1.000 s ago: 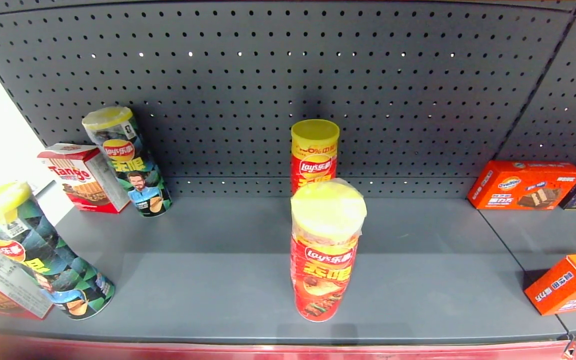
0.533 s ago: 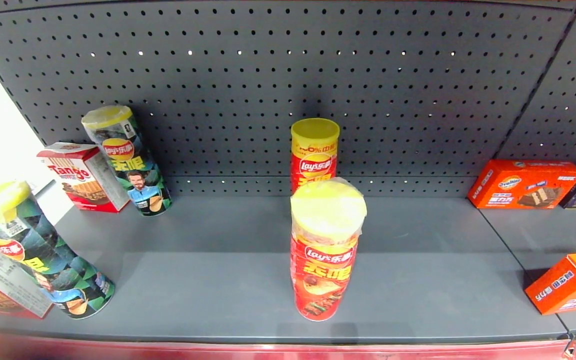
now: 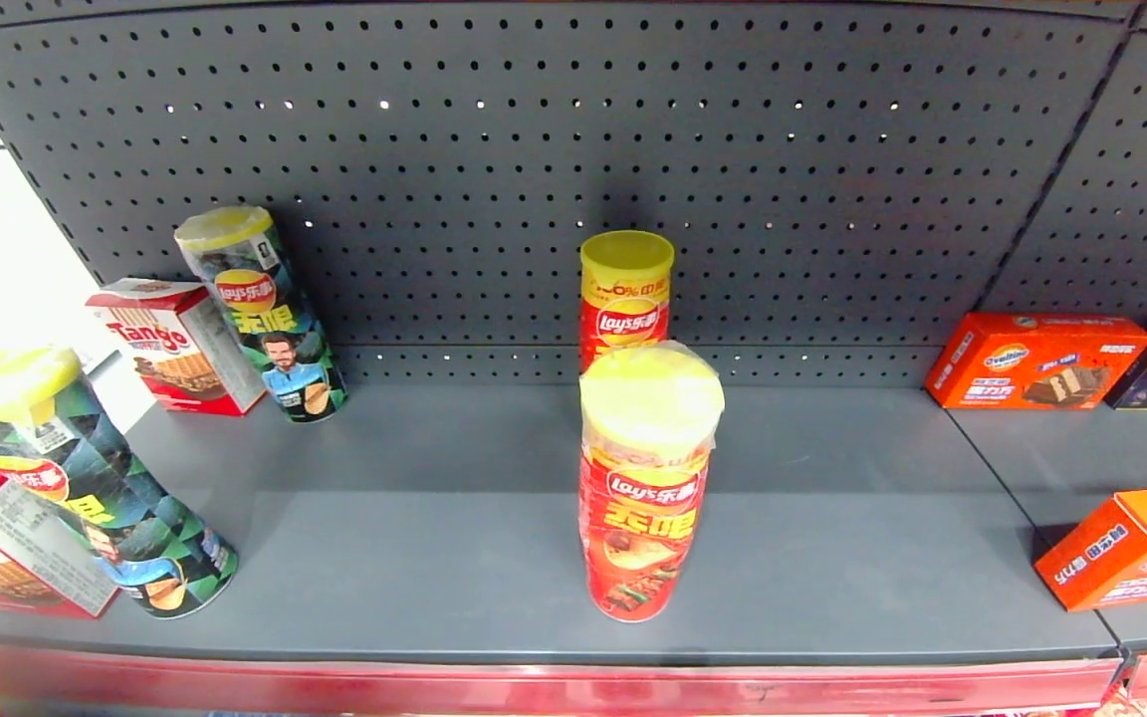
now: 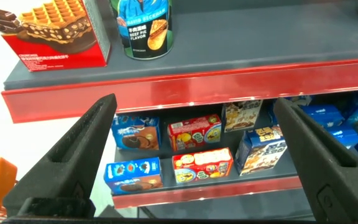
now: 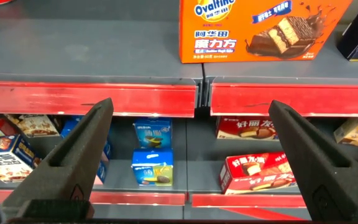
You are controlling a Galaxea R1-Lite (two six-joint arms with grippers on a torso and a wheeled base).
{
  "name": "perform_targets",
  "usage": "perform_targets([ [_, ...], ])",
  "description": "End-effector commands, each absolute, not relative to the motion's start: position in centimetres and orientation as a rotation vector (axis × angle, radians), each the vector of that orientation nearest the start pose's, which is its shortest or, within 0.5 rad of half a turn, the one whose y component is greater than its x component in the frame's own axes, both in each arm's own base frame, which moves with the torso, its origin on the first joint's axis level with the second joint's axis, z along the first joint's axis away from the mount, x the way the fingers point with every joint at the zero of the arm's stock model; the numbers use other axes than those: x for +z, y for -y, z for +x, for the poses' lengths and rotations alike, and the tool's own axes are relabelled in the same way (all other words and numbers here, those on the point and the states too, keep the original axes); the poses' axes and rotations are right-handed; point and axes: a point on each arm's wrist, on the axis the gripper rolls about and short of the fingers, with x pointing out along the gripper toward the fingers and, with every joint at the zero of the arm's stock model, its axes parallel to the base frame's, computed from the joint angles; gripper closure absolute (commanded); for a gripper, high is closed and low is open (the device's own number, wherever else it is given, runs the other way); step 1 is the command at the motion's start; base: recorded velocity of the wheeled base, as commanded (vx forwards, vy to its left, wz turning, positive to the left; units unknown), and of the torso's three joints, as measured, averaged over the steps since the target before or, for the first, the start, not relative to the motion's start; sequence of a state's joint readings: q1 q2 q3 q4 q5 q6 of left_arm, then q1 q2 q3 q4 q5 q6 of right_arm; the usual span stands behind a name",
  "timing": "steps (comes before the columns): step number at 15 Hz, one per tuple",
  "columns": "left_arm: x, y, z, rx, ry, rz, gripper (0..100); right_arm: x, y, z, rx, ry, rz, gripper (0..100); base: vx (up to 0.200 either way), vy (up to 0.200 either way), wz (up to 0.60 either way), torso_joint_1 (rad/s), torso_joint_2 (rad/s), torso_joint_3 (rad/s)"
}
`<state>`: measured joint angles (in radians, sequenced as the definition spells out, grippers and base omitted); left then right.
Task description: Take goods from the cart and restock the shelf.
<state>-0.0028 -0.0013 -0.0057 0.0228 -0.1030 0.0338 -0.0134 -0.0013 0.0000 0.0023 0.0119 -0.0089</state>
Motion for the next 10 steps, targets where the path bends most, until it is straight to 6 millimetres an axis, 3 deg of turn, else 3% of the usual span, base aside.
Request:
perform_targets([
  [1,7.48,0.22,-2.34,-0.106,-0.015,0.033,0,7.53,-0.06,-2.28,-0.002,-0.002,-0.009,0,0.0,0.0,0.0,0.0,0.0,0.0],
  [10,7.48,0.22,-2.34,-0.105,-0.015,0.031,0,7.53,-0.06,-2.28,-0.002,-0.002,-0.012,0,0.0,0.0,0.0,0.0,0.0,0.0],
])
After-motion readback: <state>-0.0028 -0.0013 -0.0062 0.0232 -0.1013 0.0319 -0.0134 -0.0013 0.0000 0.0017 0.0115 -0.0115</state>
